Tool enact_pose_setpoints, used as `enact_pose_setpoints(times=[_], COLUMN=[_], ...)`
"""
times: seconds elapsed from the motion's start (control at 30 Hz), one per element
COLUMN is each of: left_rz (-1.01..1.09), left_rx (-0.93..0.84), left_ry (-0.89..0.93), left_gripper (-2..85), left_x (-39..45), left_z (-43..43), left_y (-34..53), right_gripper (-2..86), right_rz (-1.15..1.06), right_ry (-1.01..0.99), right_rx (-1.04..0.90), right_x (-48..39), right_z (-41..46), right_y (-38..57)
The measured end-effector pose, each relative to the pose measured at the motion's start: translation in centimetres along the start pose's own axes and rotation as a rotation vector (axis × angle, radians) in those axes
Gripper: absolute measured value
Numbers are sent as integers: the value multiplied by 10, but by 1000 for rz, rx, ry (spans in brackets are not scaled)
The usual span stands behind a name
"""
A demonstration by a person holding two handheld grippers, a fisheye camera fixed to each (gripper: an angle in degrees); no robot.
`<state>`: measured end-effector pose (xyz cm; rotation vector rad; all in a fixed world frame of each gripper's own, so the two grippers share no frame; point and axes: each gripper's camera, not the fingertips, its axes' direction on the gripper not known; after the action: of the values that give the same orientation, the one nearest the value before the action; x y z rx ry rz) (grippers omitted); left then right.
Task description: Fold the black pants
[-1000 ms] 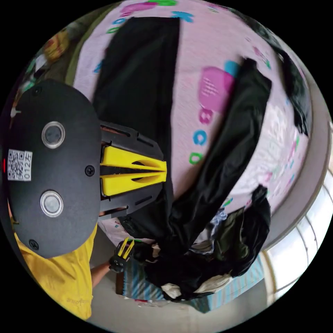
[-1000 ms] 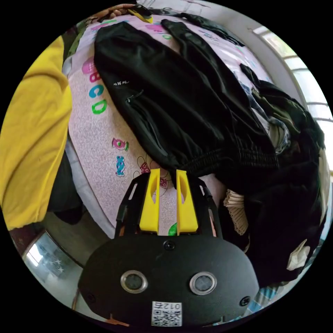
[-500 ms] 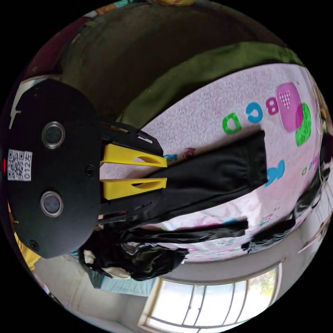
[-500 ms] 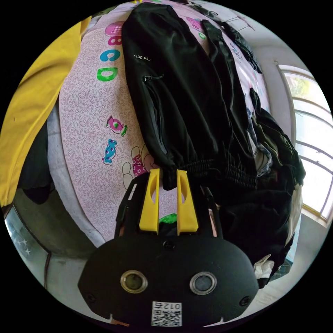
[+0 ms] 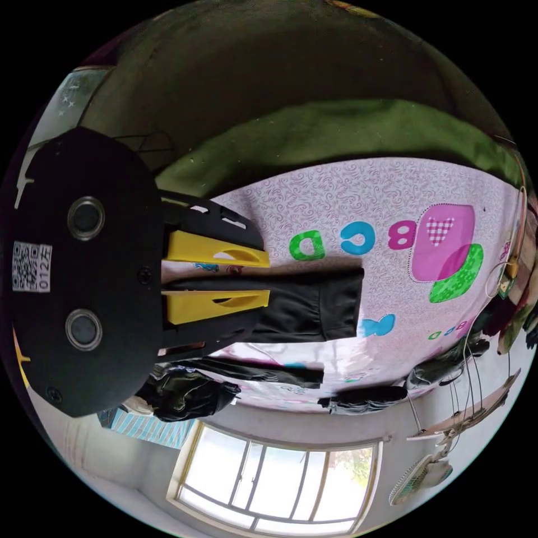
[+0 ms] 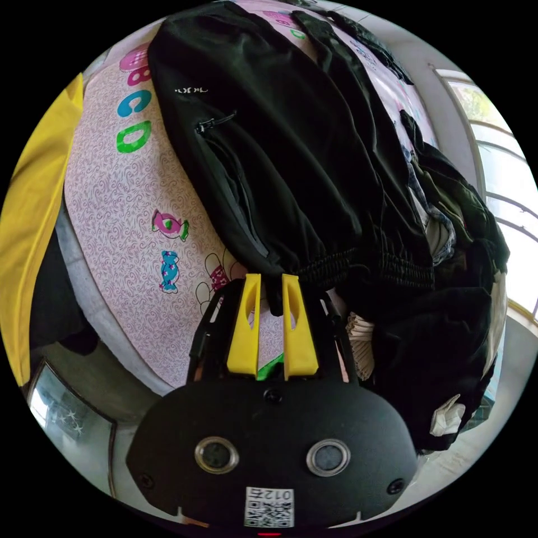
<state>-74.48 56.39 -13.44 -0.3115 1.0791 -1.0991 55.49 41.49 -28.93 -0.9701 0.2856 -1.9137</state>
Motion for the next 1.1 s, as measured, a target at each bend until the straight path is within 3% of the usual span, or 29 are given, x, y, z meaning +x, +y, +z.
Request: enact_pose_setpoints(times=[0.2, 0.37, 0.6, 1.1], left_rz=[17, 38, 39, 117], left_rx=[-18, -24, -47, -32], left_ry=[35, -51, 12, -65], left_gripper=[25, 8, 6, 6], left_x=[15, 32, 45, 87], left_z=[-8, -21, -37, -57], left_y=[3, 12, 25, 69], right_gripper=[63, 64, 66, 34], right_rz=[10, 5, 0, -182], right_ry=[-15, -4, 64, 121], right_rx=[-17, -15, 23, -52], right_x=[-1, -2, -7, 24], right_z=[0, -2, -6, 19], right_y=[-7, -5, 7, 0])
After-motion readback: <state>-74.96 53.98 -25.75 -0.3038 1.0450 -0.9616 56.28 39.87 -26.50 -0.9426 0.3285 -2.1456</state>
